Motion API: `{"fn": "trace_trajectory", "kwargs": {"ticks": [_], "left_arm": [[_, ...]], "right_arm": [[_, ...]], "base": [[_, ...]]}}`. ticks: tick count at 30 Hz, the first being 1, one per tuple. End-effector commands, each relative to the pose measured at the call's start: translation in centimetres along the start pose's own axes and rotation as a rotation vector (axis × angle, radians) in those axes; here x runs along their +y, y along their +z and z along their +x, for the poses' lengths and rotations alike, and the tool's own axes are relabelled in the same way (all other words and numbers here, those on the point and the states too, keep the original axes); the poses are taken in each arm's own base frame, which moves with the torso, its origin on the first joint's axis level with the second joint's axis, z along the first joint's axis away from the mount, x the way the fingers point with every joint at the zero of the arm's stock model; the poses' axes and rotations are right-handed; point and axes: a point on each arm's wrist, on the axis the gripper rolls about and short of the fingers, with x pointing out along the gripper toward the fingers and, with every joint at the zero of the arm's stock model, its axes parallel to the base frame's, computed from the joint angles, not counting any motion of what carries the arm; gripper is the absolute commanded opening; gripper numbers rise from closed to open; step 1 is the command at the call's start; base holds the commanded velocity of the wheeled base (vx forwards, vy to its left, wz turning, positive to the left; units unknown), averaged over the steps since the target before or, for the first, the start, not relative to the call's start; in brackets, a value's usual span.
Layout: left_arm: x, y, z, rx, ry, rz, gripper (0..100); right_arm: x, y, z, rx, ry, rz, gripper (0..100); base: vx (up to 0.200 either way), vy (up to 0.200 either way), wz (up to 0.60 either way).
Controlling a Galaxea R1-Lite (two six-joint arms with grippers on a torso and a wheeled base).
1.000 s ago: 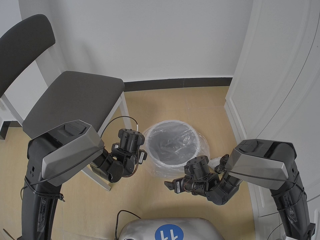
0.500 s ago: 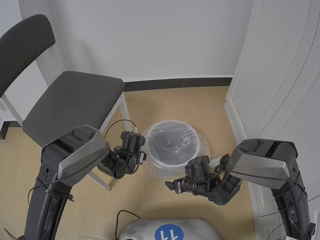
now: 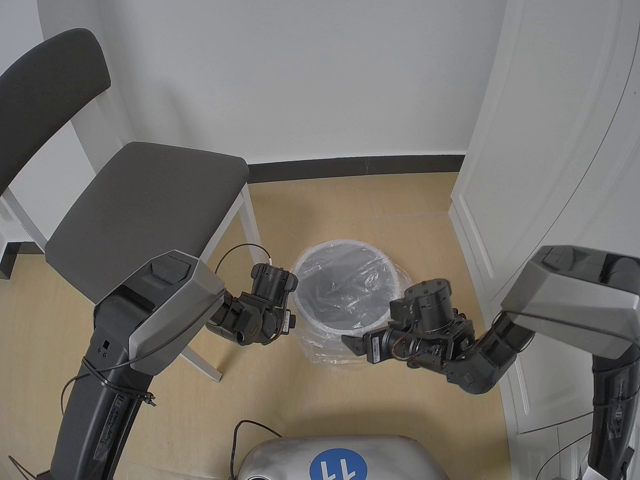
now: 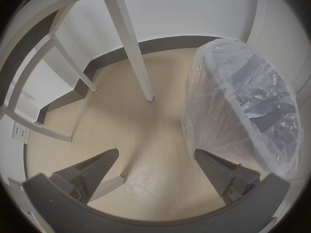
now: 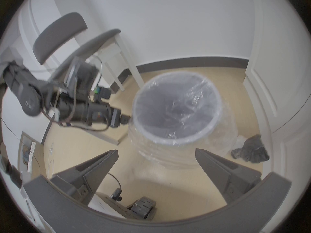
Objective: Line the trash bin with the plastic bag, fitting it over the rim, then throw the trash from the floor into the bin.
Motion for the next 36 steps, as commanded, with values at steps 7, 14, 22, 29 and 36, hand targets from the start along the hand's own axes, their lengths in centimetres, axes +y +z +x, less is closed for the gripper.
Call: {"fn": "trace_trajectory", "kwargs": {"ticks": [7,14,22,29,36], "left_arm": [[1.1,0.8,-1.7,-0.001,0.004,0.003,100],[2.4,1.7,-5.4,-0.008,-0.05,0.057,100],[2.4,1.4,-5.3,-0.02,-0.053,0.07,100],[2.3,1.8,-5.6,-0.045,-0.058,0.061,100],[2.2,2.1,-5.7,-0.069,-0.064,0.053,100]], "right_arm": [[-5.3,6.6,-3.0,-0.201,-0.107,0.06,100],[-9.3,6.1,-1.2,-0.172,-0.203,0.017,100],[-13.5,3.2,2.6,-0.09,-0.293,-0.015,100],[-14.7,-0.3,6.8,-0.001,-0.316,-0.011,100],[-15.2,-0.1,8.5,0.014,-0.324,0.036,100]], "base": [[0.0,0.0,0.0],[0.0,0.0,0.0],[0.0,0.0,0.0],[0.0,0.0,0.0],[0.0,0.0,0.0]]}}
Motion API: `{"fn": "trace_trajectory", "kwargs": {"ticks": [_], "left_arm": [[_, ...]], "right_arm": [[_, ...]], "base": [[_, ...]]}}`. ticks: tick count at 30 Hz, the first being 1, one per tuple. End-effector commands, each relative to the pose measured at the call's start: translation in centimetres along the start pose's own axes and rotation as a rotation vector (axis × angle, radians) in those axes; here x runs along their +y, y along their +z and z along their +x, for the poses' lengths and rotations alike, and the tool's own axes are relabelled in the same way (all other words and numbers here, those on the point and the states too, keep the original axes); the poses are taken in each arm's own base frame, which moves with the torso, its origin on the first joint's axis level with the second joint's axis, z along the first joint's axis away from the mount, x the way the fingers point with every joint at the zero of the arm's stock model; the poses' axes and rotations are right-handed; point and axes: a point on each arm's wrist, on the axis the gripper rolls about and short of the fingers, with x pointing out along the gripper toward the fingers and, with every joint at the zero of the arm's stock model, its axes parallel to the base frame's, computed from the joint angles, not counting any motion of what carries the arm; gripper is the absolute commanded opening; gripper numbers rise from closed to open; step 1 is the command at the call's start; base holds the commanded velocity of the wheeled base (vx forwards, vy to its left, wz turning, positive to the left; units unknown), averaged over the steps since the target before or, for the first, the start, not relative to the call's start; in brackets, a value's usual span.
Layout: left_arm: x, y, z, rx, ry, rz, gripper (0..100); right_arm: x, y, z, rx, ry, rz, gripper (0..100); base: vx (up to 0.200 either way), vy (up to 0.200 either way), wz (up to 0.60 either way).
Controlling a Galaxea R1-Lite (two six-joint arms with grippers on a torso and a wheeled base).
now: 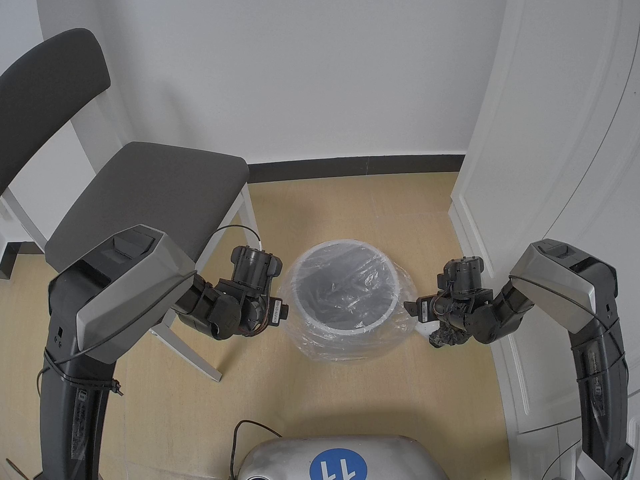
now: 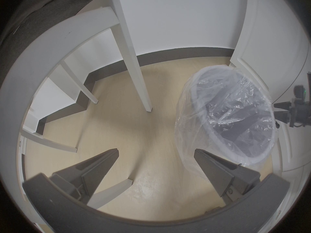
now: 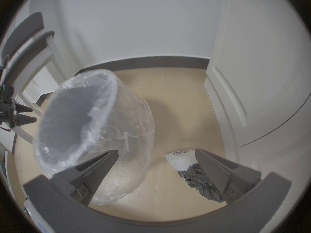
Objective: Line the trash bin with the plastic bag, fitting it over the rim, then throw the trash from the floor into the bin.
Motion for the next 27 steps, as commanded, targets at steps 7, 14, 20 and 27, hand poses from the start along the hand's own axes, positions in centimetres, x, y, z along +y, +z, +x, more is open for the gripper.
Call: {"fn": "trace_trajectory", "kwargs": {"ticks": [7,14,20,27], "left_arm": [[-0.4,0.3,-0.4,-0.019,-0.007,-0.005,100],[-0.5,0.4,-0.4,-0.044,-0.012,-0.012,100],[-0.7,0.9,-0.4,-0.087,-0.02,-0.034,100],[-1.1,1.4,0.8,-0.166,-0.027,-0.068,100]], "right_arm": [[0.3,-1.4,6.4,-0.077,-0.093,0.106,100],[0.6,-1.0,7.1,-0.1,-0.087,0.116,100],[0.9,-1.0,7.3,-0.108,-0.081,0.12,100],[1.0,-1.1,7.3,-0.11,-0.088,0.17,100]], "base": [[0.0,0.0,0.0],[0.0,0.0,0.0],[0.0,0.0,0.0],[0.0,0.0,0.0]]}}
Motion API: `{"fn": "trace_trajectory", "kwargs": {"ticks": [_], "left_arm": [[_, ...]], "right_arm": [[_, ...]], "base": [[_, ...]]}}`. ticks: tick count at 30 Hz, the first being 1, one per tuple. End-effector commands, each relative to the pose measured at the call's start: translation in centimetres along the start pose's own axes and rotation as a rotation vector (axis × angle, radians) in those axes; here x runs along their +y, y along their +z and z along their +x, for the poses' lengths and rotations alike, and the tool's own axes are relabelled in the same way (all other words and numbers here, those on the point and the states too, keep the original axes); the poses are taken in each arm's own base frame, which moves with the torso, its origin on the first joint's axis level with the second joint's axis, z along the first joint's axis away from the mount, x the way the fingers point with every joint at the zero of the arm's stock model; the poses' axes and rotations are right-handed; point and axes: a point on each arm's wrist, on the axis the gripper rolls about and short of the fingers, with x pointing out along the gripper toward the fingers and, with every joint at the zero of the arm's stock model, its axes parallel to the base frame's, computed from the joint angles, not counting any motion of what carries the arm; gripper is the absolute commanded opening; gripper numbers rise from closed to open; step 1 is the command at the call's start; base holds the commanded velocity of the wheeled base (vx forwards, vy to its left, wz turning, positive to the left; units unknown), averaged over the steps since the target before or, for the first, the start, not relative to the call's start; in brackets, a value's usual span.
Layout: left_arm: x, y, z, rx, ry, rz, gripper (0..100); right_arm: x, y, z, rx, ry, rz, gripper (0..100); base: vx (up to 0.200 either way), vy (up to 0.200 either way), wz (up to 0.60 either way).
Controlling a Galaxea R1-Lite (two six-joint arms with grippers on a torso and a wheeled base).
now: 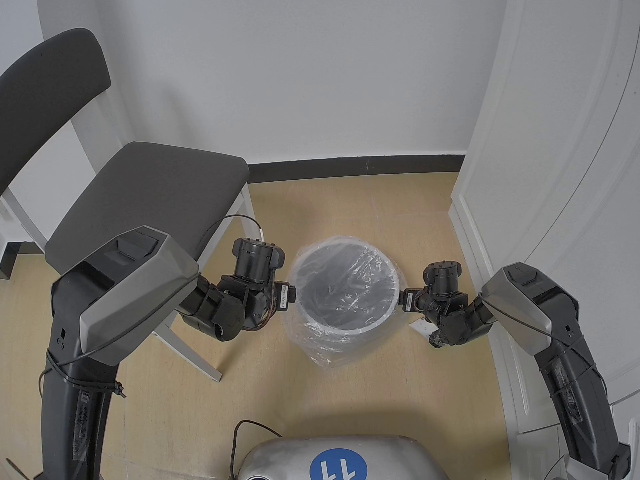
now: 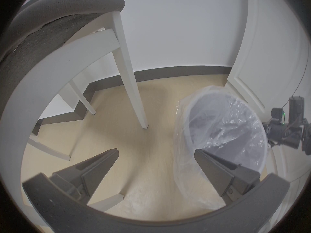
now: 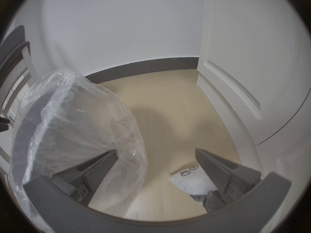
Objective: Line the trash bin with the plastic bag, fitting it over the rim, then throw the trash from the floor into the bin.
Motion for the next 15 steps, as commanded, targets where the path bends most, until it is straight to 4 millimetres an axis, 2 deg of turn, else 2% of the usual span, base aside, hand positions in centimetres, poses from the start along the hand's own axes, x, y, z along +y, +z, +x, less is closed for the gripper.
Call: {"fn": "trace_trajectory", "kwargs": {"ticks": [1,10,15], "left_arm": [[-0.3,-0.3,1.1,-0.024,-0.001,-0.012,100],[-2.0,-1.2,2.7,-0.097,-0.033,-0.058,100],[-2.7,-1.8,3.7,-0.138,-0.047,-0.072,100]], "right_arm": [[0.0,-0.3,0.1,0.009,-0.004,0.017,100],[0.0,-0.3,0.1,0.034,-0.005,0.044,100],[0.3,-0.2,0.6,-0.018,0.012,0.084,100]], "base": [[0.0,0.0,0.0],[0.0,0.0,0.0],[0.0,0.0,0.0]]}}
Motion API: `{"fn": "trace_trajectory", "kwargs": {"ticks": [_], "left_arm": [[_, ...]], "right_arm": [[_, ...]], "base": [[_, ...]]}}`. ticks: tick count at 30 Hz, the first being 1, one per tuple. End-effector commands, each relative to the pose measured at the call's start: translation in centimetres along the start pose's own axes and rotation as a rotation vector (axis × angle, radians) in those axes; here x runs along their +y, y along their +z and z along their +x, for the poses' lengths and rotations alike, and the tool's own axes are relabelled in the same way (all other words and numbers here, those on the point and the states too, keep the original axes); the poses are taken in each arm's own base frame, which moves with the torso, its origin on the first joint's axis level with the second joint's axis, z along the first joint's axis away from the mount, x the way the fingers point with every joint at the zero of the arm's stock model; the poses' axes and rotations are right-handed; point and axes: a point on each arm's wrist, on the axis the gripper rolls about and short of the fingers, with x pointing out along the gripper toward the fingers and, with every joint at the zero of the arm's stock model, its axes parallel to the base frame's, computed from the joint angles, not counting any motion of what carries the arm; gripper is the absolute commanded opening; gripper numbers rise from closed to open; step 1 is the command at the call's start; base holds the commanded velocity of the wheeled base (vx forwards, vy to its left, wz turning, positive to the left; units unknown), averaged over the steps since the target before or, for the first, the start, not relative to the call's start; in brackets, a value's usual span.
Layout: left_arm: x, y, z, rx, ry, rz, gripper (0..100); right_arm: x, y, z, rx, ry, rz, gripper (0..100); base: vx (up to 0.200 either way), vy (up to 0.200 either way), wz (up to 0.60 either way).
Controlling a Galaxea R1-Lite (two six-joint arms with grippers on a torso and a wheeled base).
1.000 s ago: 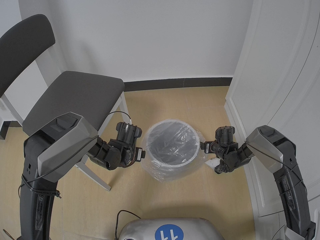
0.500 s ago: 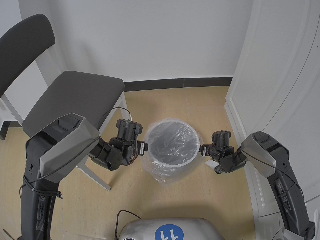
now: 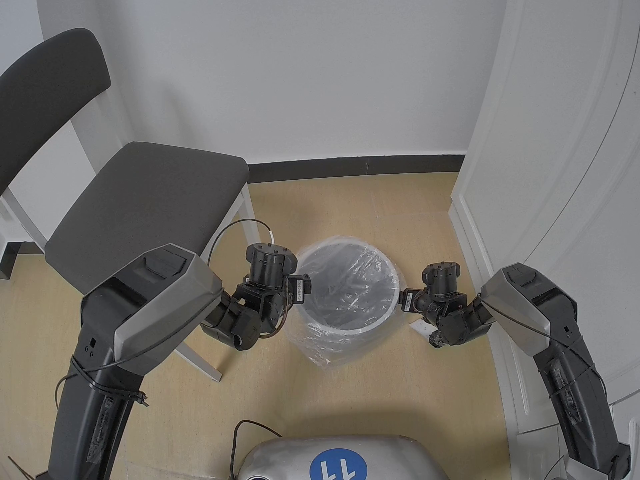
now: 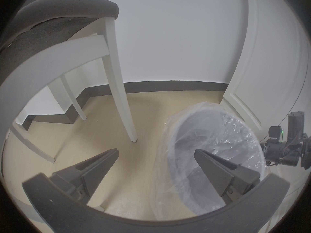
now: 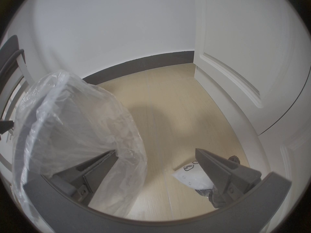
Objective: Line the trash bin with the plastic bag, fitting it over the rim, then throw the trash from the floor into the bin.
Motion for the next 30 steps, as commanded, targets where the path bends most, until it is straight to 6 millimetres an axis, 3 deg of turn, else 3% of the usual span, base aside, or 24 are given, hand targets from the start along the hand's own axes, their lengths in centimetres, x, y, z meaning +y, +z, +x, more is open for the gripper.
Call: {"fn": "trace_trajectory", "kwargs": {"ticks": [1,4,13,30], "left_arm": [[-0.4,-1.7,1.0,0.011,-0.003,0.006,100],[-0.6,-2.2,1.6,0.009,-0.005,0.005,100],[-0.2,-2.1,2.4,-0.005,0.006,-0.015,100],[1.3,0.3,3.0,-0.068,0.031,-0.086,100]], "right_arm": [[0.2,0.1,0.7,-0.052,0.012,0.017,100],[0.6,0.2,1.2,-0.152,0.041,0.05,100],[0.6,0.2,1.1,-0.162,0.055,0.067,100],[0.7,0.2,1.1,-0.163,0.057,0.073,100]], "base": [[0.0,0.0,0.0],[0.0,0.0,0.0],[0.0,0.0,0.0],[0.0,0.0,0.0]]}}
